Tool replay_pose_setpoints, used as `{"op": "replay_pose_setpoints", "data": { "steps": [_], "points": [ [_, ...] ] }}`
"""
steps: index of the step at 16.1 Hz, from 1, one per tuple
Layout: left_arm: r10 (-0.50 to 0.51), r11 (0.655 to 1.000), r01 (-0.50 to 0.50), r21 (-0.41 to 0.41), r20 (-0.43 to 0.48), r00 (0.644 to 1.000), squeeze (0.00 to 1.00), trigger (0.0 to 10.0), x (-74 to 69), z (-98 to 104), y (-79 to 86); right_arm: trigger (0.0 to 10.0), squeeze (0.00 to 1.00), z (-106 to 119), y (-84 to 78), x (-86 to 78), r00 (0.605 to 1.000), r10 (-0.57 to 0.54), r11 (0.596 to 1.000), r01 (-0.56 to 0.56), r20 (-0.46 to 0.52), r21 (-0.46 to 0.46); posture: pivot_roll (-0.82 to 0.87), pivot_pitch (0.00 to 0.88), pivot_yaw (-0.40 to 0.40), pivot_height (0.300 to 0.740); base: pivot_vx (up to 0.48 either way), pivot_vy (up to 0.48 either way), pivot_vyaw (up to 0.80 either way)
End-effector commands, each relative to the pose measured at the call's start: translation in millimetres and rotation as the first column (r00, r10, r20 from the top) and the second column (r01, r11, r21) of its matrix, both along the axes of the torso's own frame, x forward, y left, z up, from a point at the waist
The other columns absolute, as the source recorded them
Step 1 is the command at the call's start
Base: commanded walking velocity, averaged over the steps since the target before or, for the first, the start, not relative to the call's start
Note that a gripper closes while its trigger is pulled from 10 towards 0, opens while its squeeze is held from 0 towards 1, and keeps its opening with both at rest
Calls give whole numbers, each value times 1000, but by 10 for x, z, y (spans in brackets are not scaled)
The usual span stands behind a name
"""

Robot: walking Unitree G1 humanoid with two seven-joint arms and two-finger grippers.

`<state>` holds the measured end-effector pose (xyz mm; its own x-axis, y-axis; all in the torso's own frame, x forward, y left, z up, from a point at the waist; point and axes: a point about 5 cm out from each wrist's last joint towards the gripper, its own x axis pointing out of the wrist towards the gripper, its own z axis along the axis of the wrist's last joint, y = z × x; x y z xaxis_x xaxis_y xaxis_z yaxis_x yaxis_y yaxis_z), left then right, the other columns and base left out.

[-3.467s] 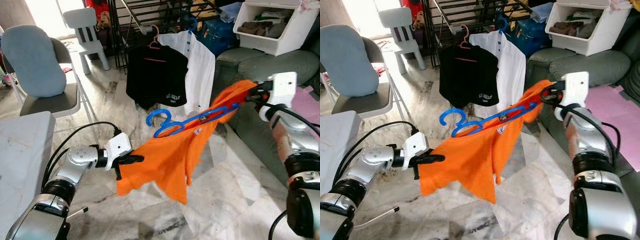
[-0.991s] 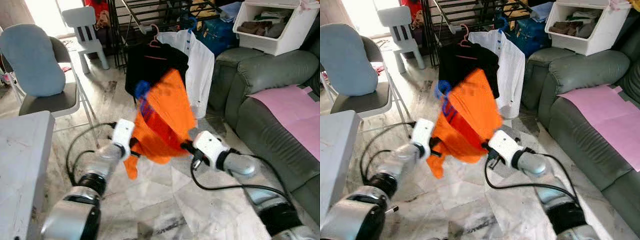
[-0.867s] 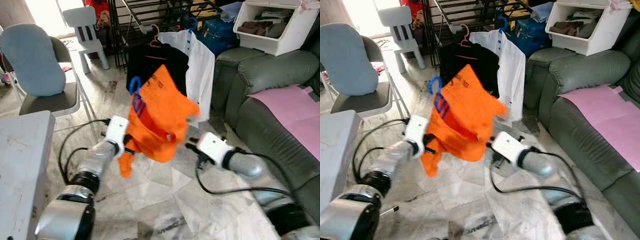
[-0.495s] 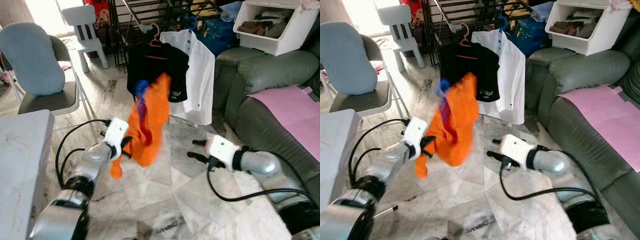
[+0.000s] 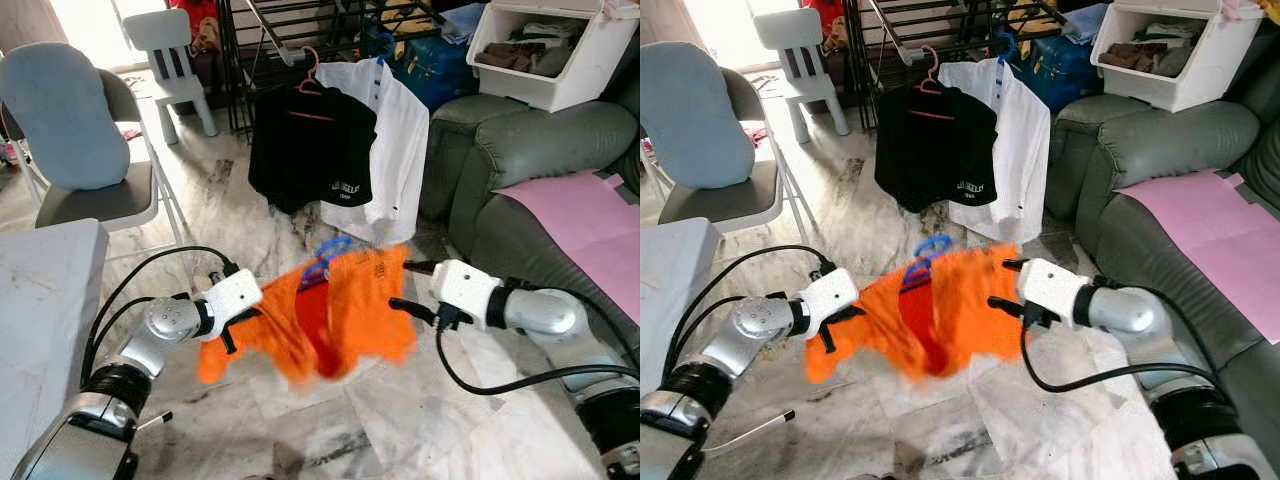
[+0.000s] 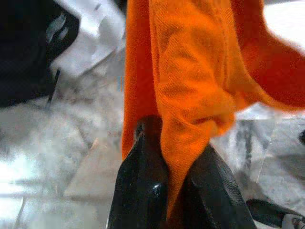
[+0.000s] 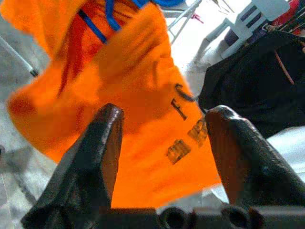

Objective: Hang hanger

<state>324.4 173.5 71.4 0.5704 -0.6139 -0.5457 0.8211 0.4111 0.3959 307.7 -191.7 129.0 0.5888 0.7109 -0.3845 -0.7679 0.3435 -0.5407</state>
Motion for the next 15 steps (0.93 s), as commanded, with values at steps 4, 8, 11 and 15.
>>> {"op": "replay_pose_setpoints", "data": {
  "steps": [4,8,11,15],
  "points": [
    [-171,985,173,-30,56,984,0,0,-85,47,-187,10000,1000,-2,-121,10,1000,6,998,-6,-7,-61,-186,0,26,740,0,0,0],
    [-229,970,236,-53,105,968,0,0,-117,84,-266,10000,1000,31,-110,34,999,41,997,-43,-23,-62,-182,0,25,740,0,0,0],
    [-252,961,266,-77,160,954,0,0,-117,147,-318,10000,1000,-3,-135,32,997,49,994,-54,-52,-92,-180,0,23,740,0,0,0],
    [-301,941,326,-96,211,930,0,0,-113,234,-427,10000,451,-92,-107,-26,990,84,990,-95,-109,-100,-179,0,23,740,0,0,0]
  ]
}}
